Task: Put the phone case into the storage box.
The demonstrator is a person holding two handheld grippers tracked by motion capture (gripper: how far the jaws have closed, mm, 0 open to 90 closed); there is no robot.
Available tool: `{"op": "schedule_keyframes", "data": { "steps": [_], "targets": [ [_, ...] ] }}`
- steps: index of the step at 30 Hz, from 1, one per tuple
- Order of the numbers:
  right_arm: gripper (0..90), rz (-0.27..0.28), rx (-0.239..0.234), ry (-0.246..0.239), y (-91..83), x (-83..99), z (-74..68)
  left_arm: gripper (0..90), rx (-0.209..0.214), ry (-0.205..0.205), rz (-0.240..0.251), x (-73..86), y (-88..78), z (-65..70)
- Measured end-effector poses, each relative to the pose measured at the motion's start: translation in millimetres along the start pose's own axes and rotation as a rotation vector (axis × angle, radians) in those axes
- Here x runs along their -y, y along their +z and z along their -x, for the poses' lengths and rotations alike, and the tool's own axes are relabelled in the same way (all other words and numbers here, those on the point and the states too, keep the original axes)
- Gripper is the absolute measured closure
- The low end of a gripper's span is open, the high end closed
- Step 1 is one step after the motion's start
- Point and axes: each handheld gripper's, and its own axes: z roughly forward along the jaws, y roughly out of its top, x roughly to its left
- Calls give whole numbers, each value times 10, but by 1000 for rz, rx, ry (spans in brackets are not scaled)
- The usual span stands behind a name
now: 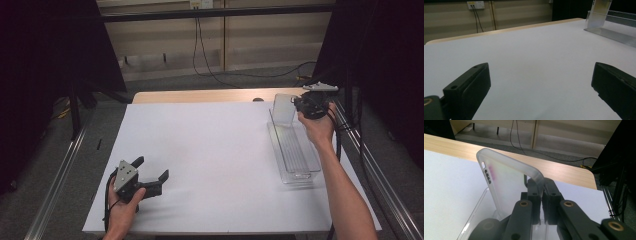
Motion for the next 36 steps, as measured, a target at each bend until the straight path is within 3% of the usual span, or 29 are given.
{"op": "schedule_keyframes", "data": {
  "steps": [15, 26, 36],
  "targets": [
    [854, 10, 10, -4, 34, -6, -14, 24, 6, 2, -11, 8, 21, 12],
    [853, -14, -31, 30, 71, -6, 127, 24, 6, 10, -17, 10, 36, 17],
    [851, -25, -44, 39, 114, -42, 161, 24, 1, 5, -14, 12, 25, 12]
  ]
}}
